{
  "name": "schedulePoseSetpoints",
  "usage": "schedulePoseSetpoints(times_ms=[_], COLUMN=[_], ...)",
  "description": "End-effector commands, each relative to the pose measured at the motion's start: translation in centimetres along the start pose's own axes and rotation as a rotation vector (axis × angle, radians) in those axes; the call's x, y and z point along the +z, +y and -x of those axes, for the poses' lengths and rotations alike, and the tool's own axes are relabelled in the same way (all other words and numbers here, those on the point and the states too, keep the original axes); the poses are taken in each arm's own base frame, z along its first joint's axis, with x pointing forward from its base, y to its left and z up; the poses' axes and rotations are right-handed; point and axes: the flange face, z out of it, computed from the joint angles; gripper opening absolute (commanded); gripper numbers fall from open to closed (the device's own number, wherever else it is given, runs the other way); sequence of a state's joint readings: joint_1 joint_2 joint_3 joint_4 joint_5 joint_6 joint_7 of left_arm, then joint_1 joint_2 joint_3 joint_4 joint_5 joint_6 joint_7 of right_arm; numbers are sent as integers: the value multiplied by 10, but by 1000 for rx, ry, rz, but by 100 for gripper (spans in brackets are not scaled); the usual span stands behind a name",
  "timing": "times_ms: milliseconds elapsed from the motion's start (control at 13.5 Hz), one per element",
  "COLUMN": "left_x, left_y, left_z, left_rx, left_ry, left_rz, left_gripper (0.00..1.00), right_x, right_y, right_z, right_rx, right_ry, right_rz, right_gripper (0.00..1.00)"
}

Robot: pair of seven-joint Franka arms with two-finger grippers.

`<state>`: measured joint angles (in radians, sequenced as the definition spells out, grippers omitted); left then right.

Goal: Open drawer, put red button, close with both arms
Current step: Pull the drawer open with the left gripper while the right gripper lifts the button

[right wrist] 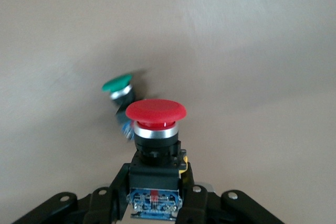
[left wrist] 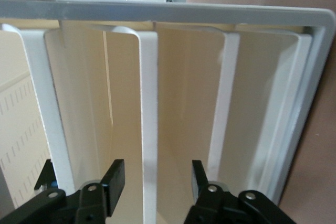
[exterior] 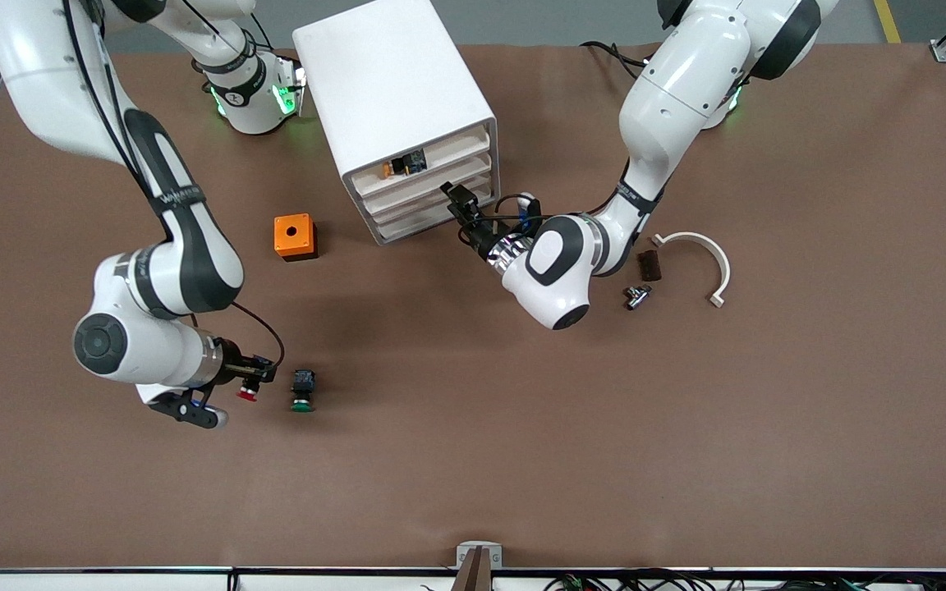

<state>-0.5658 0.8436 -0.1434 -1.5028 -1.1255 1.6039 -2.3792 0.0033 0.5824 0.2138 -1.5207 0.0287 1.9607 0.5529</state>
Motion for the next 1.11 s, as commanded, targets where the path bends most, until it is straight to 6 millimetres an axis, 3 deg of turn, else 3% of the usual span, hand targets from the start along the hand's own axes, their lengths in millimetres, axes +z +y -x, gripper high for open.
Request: schedulePoseSetpoints(times_ms=[0,223,446,520,743,1040], left_x=[22,22,5,-10,-66,-135], left_y=[-5,-4,-1,2,4,11], left_z=[8,10,8,8,4,-7], left_rx=[-3,6,20,36,87,196], left_ry=[22,22,-3,-25,-88,-185], left_rz=[-26,-23,-20,-19,-13,9], left_gripper=[50,24,9,4,3,4], right_x=[-34,-57,-75,-79,-89,-84], right_y=[-23,-50,-81,-89,-117,-161], right_z=[32,61,95,106,152,212], right_rx=[128,286,415,448,570,689], right_ry=[-34,-70,-89,-98,-136,-136], right_rz=[-4,-62,-73,-75,-50,-36], right_gripper=[3,4,4,3,3,5])
